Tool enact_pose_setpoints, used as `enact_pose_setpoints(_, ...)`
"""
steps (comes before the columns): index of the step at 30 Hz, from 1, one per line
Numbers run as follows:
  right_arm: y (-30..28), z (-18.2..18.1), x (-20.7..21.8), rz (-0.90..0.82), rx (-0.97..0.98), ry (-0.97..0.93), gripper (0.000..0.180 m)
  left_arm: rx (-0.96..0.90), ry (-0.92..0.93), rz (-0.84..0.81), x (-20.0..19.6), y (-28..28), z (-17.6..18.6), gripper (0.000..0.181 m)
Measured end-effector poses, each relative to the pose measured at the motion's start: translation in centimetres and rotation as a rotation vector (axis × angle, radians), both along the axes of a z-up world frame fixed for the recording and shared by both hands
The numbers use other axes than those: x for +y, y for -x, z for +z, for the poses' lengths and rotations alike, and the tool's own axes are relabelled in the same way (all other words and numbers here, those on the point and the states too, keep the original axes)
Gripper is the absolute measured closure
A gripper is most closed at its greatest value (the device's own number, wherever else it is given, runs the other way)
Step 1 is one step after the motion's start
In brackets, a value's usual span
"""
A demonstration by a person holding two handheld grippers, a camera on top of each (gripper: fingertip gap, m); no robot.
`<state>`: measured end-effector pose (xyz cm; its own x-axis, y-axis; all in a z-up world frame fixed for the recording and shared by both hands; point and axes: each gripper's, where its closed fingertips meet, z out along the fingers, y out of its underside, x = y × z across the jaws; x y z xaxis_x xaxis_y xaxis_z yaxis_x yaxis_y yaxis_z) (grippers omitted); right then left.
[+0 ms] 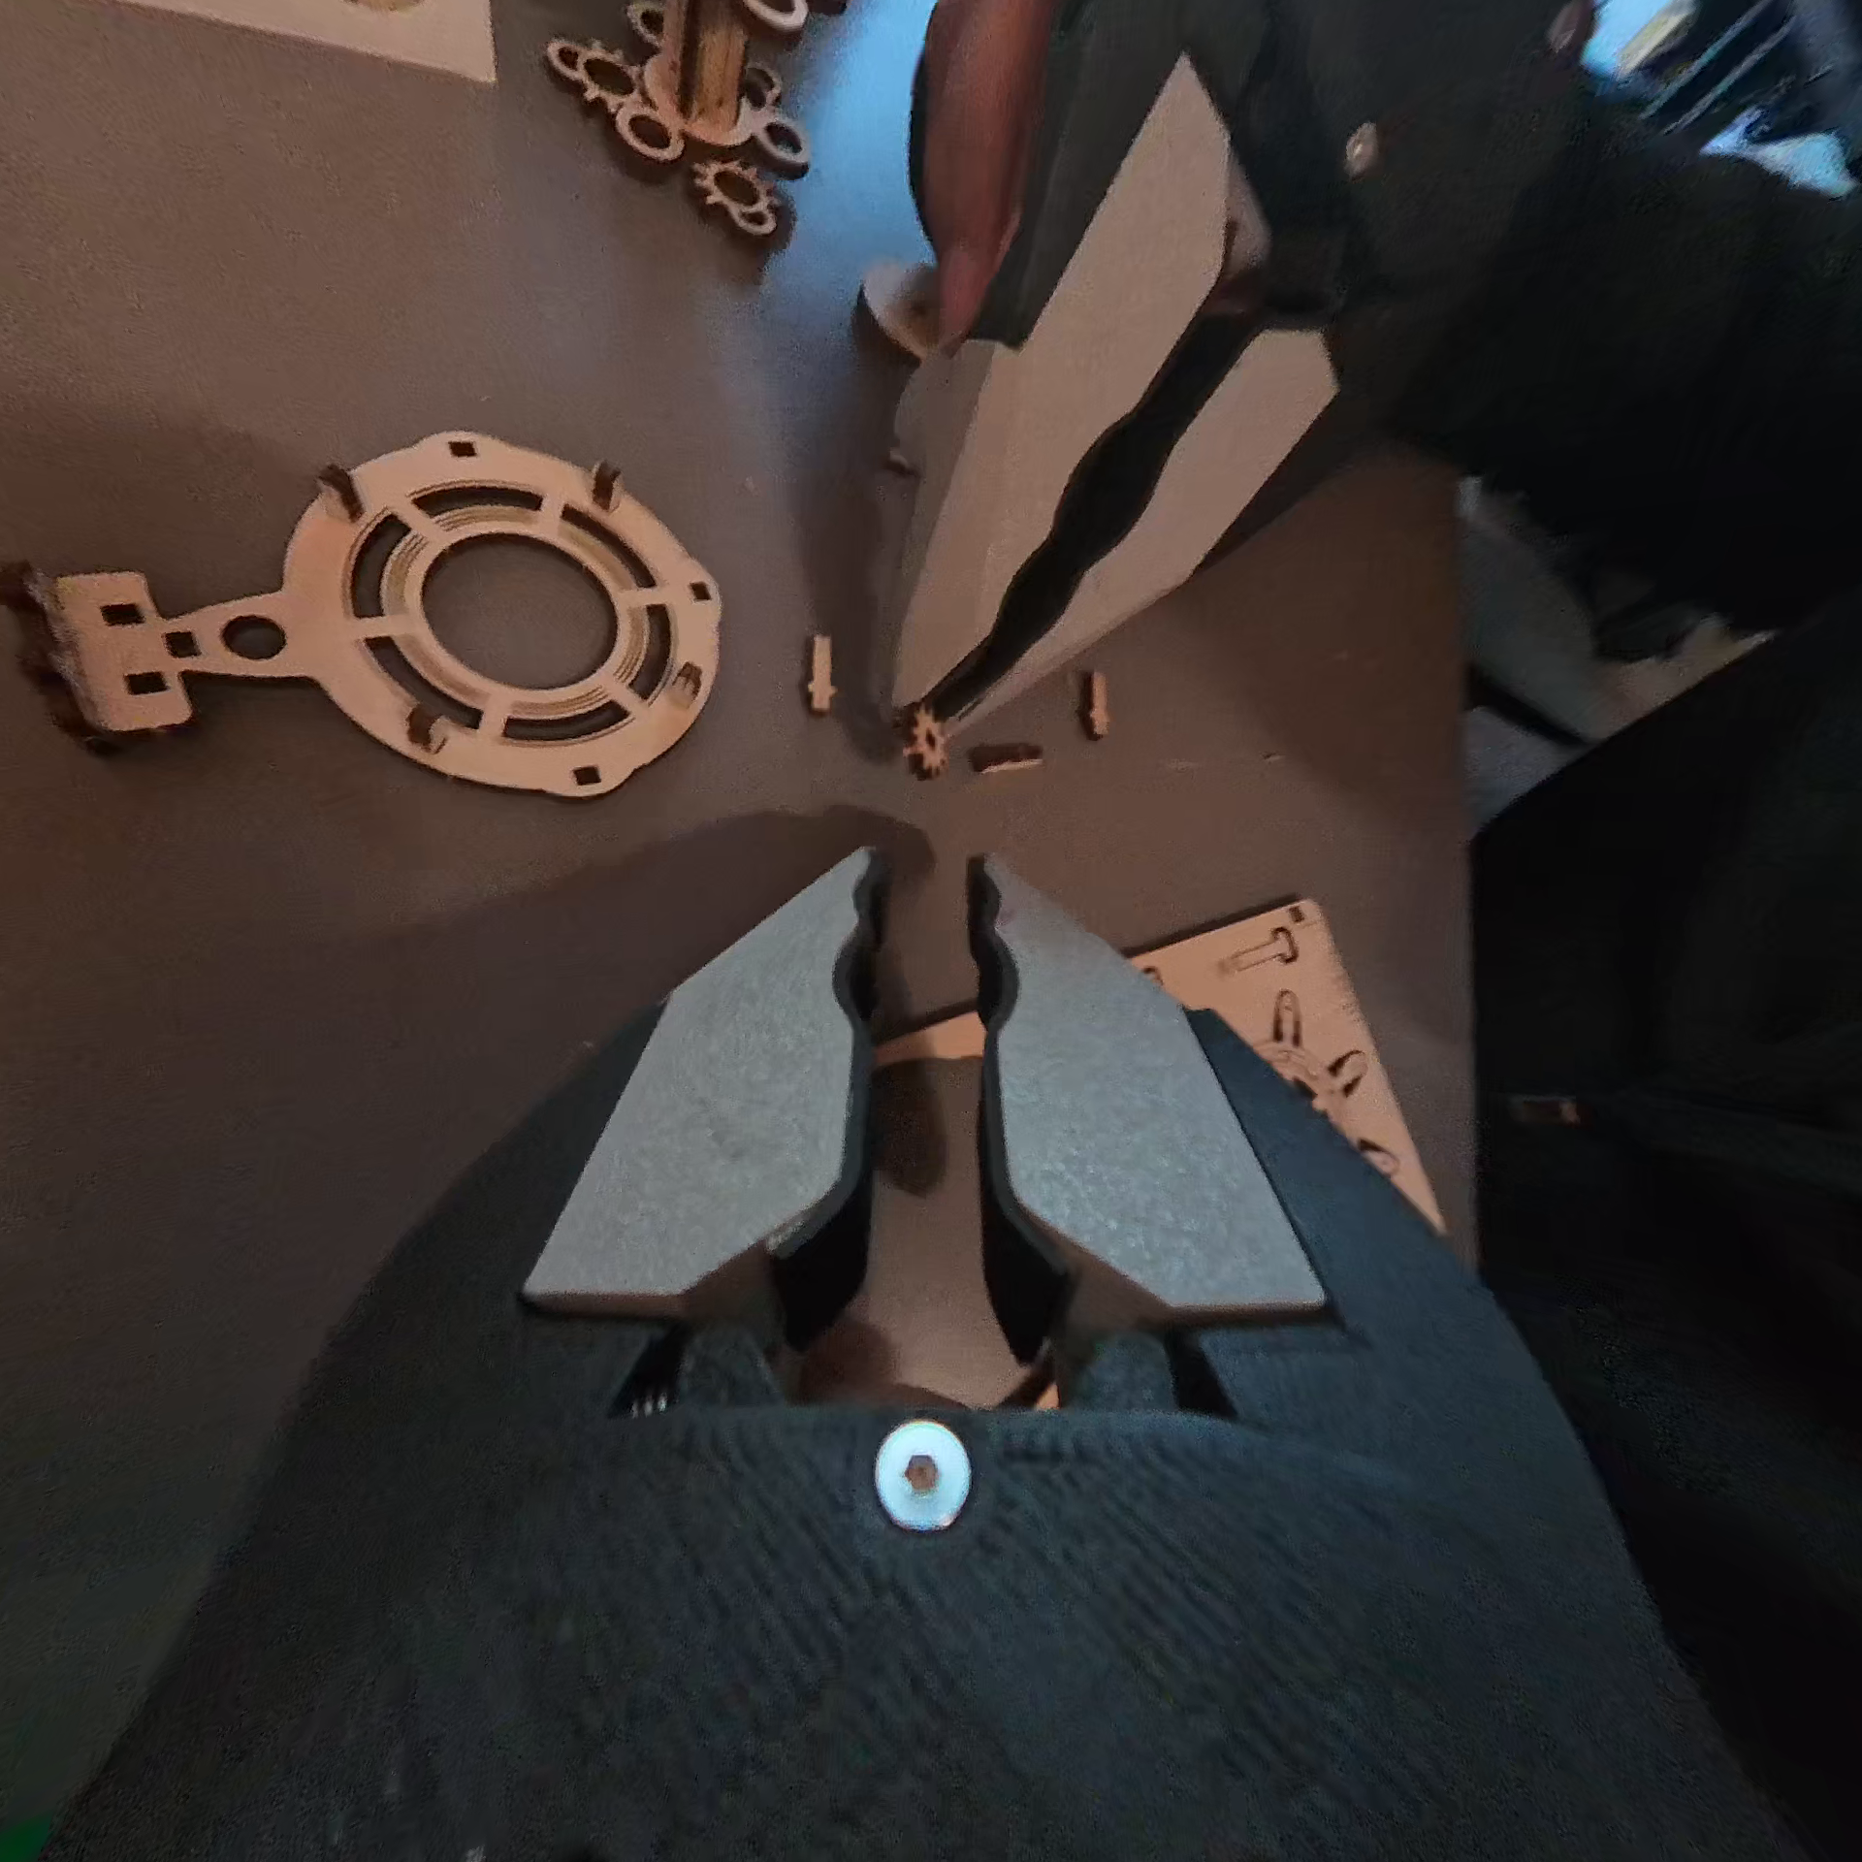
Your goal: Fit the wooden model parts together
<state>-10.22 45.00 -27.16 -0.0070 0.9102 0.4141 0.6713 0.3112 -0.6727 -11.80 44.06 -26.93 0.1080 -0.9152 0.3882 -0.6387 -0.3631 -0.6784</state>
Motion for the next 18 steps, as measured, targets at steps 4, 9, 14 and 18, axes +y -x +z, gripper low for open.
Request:
enact_pose_setpoints(4, 0.8, -0.4, 0.4, -0.032, -0.025, 0.064, 0.179, 0.035, -0.061, 0.004, 0.4, 0.4, -0.3, 0.168)
enact_pose_setpoints(9, 1.5, -0.7, 0.7, -0.041, -0.047, 0.103, 0.179, 0.054, -0.103, 0.010, 0.7, 0.5, -0.6, 0.166)
enact_pose_setpoints(14, 1.1, -0.5, 0.9, -0.051, -0.046, 0.119, 0.172, 0.052, -0.107, 0.006, 0.5, 0.3, -0.6, 0.168)
enact_pose_setpoints(18, 0.6, -0.4, 1.3, -0.073, -0.051, 0.129, 0.166, 0.052, -0.102, -0.001, 0.4, 0.3, -0.7, 0.168)
